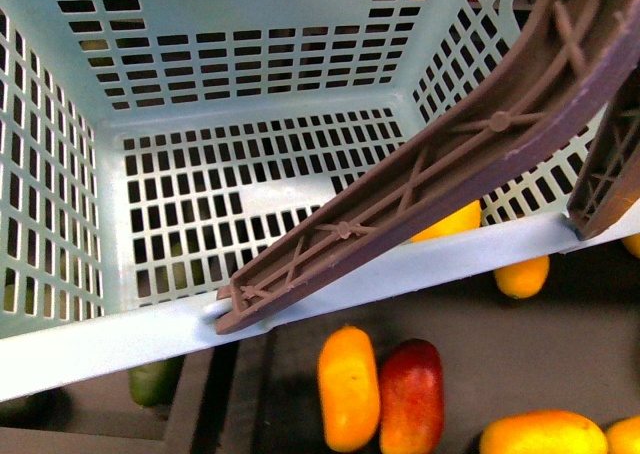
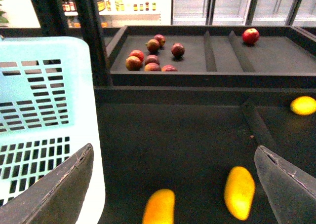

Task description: Pick lemon and mango into basket

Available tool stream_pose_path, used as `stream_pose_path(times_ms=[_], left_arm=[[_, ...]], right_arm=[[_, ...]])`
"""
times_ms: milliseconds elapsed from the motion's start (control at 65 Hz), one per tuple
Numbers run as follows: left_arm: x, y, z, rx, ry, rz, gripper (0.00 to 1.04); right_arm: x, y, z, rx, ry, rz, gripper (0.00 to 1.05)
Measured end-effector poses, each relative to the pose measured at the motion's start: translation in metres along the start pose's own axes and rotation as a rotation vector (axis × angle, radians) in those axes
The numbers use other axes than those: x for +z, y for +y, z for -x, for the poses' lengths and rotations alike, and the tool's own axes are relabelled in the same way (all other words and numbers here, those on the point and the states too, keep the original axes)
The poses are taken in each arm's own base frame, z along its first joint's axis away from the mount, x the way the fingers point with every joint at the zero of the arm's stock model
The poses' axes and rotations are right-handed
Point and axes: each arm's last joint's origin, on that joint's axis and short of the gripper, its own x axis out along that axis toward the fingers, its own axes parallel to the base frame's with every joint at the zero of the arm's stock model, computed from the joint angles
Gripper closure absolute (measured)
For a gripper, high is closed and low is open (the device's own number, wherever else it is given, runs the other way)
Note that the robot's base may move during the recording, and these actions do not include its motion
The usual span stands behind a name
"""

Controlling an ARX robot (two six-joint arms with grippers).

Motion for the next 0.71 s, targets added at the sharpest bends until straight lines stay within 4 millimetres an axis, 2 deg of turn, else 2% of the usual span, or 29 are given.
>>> stream_pose_path(times_ms=[292,338,384,461,630,707], left_arm=[[0.0,0.0,0.0,0.003,-0.004,-0.005,1.01],[-0.001,0.0,0.0,-0.001,0.001,-0.005,1.01],[-0.001,-0.001,0.0,-0.003,0.005,-0.005,1.01],[-0.002,-0.001,0.0,-0.009,0.013,-0.003,1.01],[-0.003,-0.002,-0.001,-0.012,0.018,-0.002,1.01],[-0.003,-0.002,-0.001,-0.007,0.012,-0.003,1.01]], right_arm=[[0.0,0.0,0.0,-0.01,0.002,-0.003,0.09],[0.0,0.0,-0.003,-0.091,0.089,-0.042,0.09],[0.003,-0.003,-0.011,-0.208,0.228,-0.091,0.09],[0.003,-0.009,-0.024,-0.266,0.365,-0.14,0.09],[-0.008,-0.027,-0.062,-0.255,0.431,-0.202,0.09],[-0.02,-0.037,-0.083,-0.223,0.492,-0.253,0.09]])
